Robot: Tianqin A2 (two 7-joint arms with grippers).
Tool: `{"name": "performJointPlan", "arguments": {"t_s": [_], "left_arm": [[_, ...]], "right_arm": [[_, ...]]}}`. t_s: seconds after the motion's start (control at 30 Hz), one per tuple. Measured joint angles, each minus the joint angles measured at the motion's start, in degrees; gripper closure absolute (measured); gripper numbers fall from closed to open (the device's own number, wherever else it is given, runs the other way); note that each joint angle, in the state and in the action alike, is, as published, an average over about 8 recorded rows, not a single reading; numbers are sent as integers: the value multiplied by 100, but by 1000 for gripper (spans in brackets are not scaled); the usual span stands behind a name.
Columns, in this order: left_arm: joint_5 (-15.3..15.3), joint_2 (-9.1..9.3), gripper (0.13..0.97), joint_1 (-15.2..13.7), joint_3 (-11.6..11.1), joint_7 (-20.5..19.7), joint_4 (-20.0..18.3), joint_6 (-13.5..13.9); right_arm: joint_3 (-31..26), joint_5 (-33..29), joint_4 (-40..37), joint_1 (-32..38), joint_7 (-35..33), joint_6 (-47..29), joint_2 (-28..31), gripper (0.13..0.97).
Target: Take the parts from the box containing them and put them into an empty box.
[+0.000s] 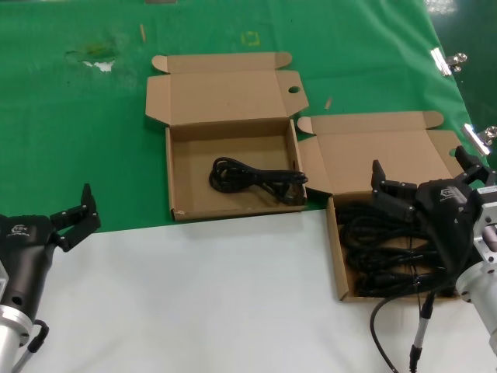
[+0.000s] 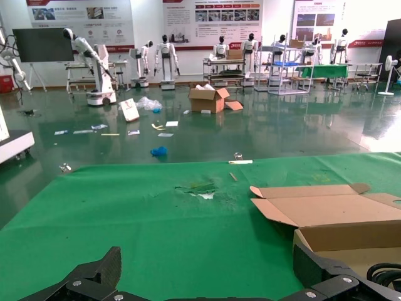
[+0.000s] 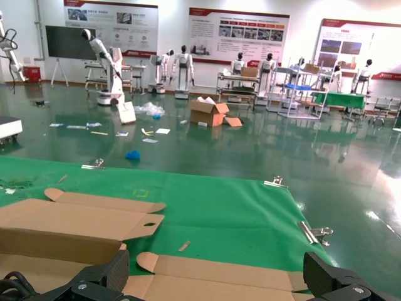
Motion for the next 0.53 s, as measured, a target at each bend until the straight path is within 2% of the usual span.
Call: {"name": "performJointPlan", "arguments": {"t_s": [0.53], "left_arm": [[0,0,132,0,0,0,0,0]], "right_arm": [[0,0,0,0,0,0,0,129]]}}
